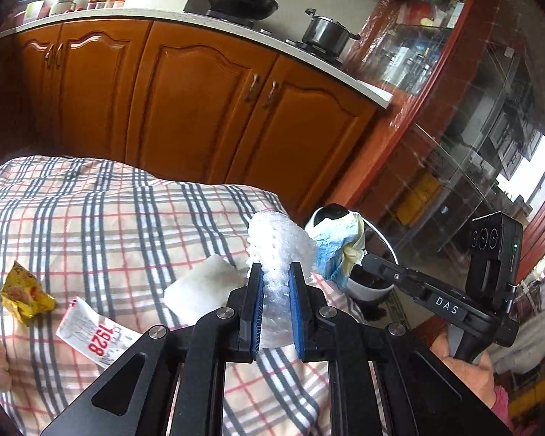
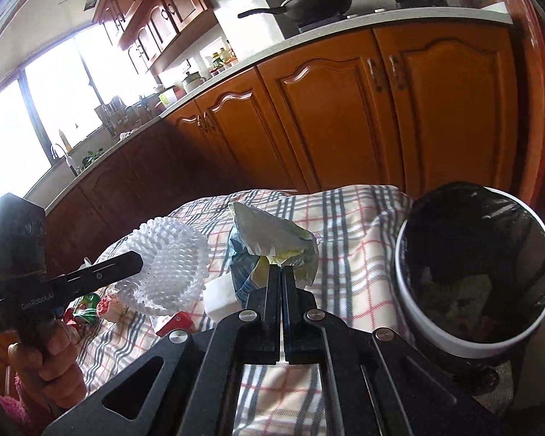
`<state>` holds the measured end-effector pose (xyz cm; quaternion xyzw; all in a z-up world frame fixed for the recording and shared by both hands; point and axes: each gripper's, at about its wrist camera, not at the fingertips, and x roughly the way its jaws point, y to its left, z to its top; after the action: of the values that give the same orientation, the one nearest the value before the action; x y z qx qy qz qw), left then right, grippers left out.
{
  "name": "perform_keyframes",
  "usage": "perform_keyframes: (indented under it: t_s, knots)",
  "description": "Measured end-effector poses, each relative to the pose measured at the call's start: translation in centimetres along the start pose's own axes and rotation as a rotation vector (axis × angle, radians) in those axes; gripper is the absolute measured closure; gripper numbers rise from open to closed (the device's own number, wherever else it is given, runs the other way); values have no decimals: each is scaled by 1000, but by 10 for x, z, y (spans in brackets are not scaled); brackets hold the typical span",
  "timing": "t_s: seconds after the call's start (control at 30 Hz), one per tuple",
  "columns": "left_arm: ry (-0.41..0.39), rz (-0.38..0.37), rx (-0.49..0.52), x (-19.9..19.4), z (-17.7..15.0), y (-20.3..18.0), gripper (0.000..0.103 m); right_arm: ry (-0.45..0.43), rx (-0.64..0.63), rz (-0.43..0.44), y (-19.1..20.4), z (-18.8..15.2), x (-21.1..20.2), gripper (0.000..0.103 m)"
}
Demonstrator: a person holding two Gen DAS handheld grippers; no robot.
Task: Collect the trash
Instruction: 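Carry the foam net and wrapper over the bin and open both tools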
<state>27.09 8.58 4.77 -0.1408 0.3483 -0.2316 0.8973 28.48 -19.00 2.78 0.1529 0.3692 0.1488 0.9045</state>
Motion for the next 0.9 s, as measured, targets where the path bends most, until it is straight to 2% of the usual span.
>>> perform_keyframes:
  t_s: [0.47, 0.9]
  knots:
    - [91, -28, 118, 73, 19, -55, 91, -51, 98, -92, -62, -14, -49, 103]
    - [149, -10, 186, 144, 49, -95, 91, -56, 156, -156, -115, -8, -57, 103]
